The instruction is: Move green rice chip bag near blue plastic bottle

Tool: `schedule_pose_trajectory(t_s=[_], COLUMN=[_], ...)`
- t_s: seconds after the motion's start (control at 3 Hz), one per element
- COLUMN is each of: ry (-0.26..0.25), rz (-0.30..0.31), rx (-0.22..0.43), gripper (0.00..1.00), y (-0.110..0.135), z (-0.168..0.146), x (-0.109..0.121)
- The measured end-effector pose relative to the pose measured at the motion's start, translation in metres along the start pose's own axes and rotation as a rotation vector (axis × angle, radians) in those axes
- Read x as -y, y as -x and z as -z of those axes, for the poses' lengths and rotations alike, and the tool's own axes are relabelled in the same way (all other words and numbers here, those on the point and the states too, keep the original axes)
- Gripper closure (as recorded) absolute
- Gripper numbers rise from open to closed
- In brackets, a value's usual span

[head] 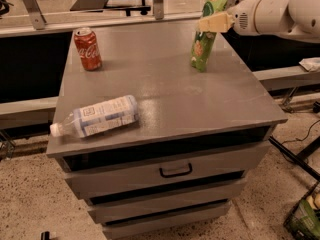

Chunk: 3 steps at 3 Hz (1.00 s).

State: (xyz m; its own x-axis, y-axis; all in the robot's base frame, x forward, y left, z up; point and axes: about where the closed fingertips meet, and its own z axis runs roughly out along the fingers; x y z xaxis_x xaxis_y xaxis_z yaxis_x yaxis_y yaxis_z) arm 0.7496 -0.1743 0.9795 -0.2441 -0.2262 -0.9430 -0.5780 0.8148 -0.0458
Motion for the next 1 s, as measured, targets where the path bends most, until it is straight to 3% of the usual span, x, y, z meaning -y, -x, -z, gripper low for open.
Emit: schedule_pose_trajectory(t_s=[1.0], ry=[0.012], rz=[-0.001], rx=[-0.003], gripper=[0.96], y=[-0.0016], z=[-0.0068], x=[-0.0054])
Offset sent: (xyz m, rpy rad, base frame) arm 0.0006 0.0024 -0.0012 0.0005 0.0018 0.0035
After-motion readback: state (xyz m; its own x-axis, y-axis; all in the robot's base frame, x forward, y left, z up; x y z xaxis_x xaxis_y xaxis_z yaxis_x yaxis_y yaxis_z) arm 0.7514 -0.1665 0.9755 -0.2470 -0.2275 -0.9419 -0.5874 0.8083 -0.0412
